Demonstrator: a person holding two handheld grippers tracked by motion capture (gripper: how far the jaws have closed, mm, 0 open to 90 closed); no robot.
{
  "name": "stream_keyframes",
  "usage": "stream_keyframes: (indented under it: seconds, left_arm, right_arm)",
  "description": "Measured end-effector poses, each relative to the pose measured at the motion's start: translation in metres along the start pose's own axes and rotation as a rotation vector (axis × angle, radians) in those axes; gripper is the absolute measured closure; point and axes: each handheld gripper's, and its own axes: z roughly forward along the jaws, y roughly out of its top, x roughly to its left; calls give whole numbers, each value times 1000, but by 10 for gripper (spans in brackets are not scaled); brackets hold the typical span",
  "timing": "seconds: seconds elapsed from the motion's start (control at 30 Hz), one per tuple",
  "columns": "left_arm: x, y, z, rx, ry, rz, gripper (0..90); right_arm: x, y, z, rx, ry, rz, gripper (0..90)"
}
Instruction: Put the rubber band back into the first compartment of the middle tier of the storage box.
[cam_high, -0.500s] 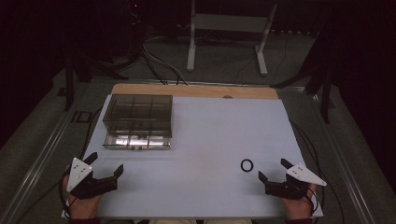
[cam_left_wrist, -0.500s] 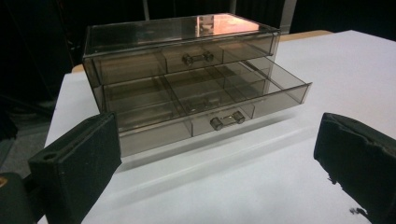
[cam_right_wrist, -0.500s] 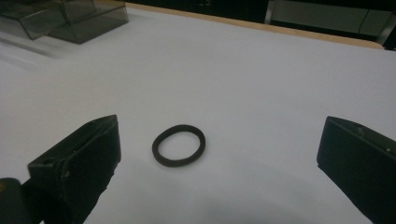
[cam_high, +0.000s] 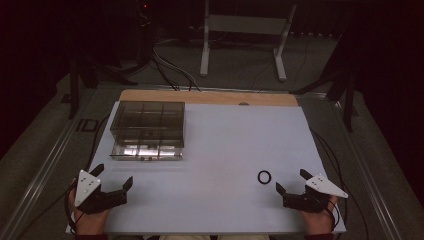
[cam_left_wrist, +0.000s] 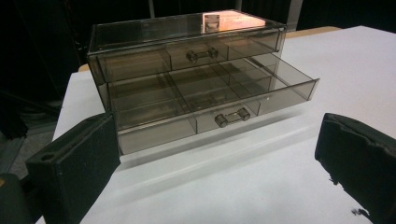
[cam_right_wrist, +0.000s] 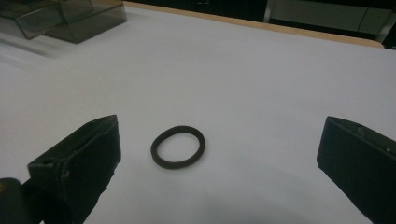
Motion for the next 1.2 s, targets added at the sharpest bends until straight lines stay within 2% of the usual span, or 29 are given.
stream_keyframes:
  seconds: [0.4, 0.7, 0.83, 1.2]
  left_arm:
    - [1, 1, 1, 4, 0, -5, 8]
    - [0, -1, 0, -27, -1, 5, 8]
    - [-1, -1, 0, -32, 23, 13, 8]
    - [-2, -5, 1, -45, 36, 20, 8]
  right_arm:
    - [-3, 9, 5, 8, -13, 23, 0]
    - [-3, 22, 22, 40, -6, 30, 0]
    - [-3, 25, 31, 63, 1, 29, 0]
    - [-3, 25, 51, 159, 12, 43, 1]
